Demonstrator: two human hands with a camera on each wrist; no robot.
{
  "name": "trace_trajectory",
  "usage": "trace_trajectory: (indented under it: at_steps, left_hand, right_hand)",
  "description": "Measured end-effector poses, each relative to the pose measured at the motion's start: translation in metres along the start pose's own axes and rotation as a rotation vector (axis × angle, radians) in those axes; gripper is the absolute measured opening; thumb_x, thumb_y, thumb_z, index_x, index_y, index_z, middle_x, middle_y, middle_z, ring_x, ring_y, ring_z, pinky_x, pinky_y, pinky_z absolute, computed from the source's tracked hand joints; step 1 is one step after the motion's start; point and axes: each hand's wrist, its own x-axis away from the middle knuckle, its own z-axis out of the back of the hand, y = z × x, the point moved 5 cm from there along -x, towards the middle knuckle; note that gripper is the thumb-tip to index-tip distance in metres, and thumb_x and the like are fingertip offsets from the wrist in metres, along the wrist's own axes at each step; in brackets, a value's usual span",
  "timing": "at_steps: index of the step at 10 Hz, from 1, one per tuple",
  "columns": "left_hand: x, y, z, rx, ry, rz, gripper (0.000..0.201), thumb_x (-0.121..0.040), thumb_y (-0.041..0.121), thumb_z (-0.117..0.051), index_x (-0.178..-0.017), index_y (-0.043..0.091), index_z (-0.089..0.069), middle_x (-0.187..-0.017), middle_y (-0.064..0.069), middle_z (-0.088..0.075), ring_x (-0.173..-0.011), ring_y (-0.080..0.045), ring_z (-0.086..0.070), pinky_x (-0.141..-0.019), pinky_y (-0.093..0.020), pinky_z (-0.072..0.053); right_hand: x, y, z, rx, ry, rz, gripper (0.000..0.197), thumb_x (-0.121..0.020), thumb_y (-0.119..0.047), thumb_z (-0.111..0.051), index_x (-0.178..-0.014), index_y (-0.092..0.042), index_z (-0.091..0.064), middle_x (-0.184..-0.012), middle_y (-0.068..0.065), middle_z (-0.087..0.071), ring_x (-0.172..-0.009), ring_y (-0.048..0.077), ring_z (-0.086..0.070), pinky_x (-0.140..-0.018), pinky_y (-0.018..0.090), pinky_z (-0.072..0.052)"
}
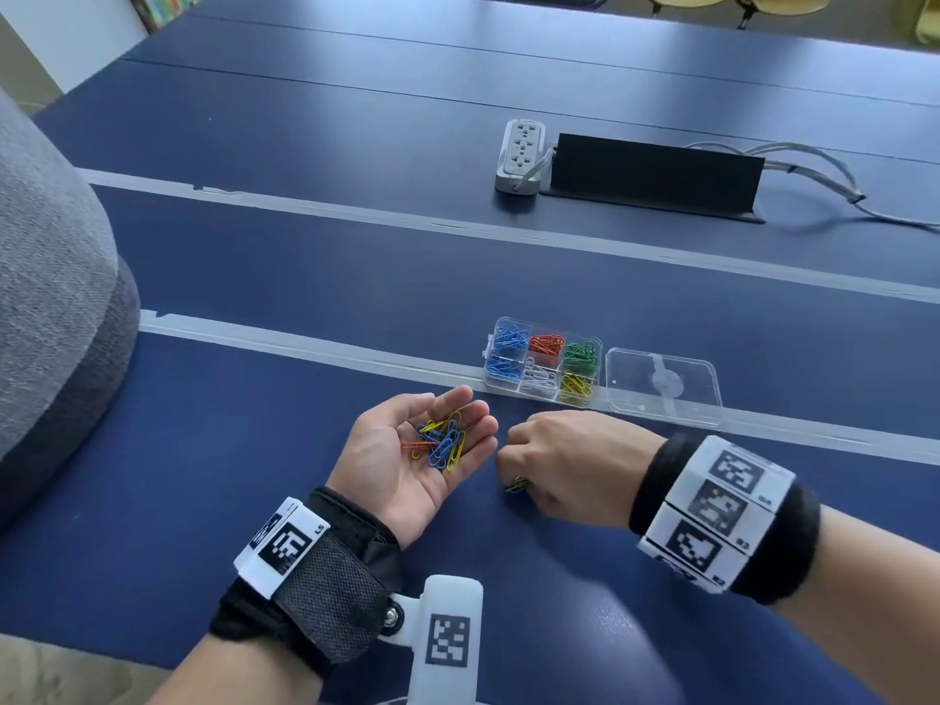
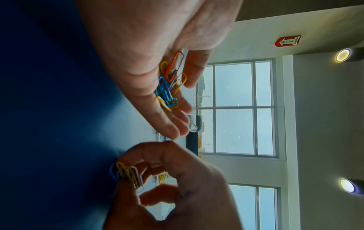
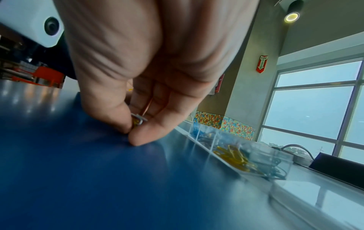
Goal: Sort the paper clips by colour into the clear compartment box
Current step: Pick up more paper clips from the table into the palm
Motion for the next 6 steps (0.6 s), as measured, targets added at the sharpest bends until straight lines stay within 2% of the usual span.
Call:
trace_trajectory:
  at_steps: [1, 2, 4, 6]
  left_hand:
    - [0.0, 0.001, 0.0, 0.005, 0.012, -0.007, 0.036, -0.09, 0.015, -0.044, -0.081, -0.004, -0.072, -0.081, -0.018, -0.07, -0.07, -0.029, -0.071, -0.074, -0.042, -0.058]
    - [0.0, 0.004, 0.002, 0.006, 0.018, -0.016, 0.032, -0.091, 0.016, -0.043, -0.087, -0.004, -0.069, -0.081, -0.018, -0.07, -0.07, -0.028, -0.071, -0.074, -0.042, -0.058]
    - [0.001, 0.007, 0.003, 0.009, 0.026, -0.017, 0.032, -0.091, 0.016, -0.043, -0.088, -0.004, -0.068, -0.08, -0.018, -0.07, -0.069, -0.028, -0.07, -0.073, -0.042, -0.058]
    - [0.001, 0.002, 0.003, 0.0, 0.028, 0.001, 0.031, -0.09, 0.015, -0.043, -0.09, -0.003, -0.067, -0.08, -0.017, -0.07, -0.069, -0.028, -0.07, -0.073, -0.041, -0.058]
  right_hand:
    - [-0.005, -0.001, -0.001, 0.021, -0.009, -0.041, 0.022, -0.082, -0.011, -0.046, -0.101, -0.007, -0.055, -0.097, 0.011, -0.06, -0.086, 0.033, -0.055, -0.066, 0.036, -0.044]
    - [-0.008, 0.0, 0.0, 0.008, -0.004, -0.079, 0.021, -0.079, -0.01, -0.049, -0.099, -0.008, -0.054, -0.094, 0.011, -0.06, -0.083, 0.032, -0.056, -0.063, 0.034, -0.039]
    - [-0.006, 0.0, 0.002, -0.09, -0.007, -0.13, 0.021, -0.077, -0.012, -0.052, -0.097, -0.012, -0.06, -0.097, 0.007, -0.061, -0.087, 0.029, -0.057, -0.071, 0.034, -0.047]
    - [-0.003, 0.01, 0.008, -0.224, 0.058, -0.158, 0.023, -0.071, -0.017, -0.059, -0.091, -0.018, -0.07, -0.088, 0.002, -0.068, -0.082, 0.022, -0.059, -0.07, 0.028, -0.049]
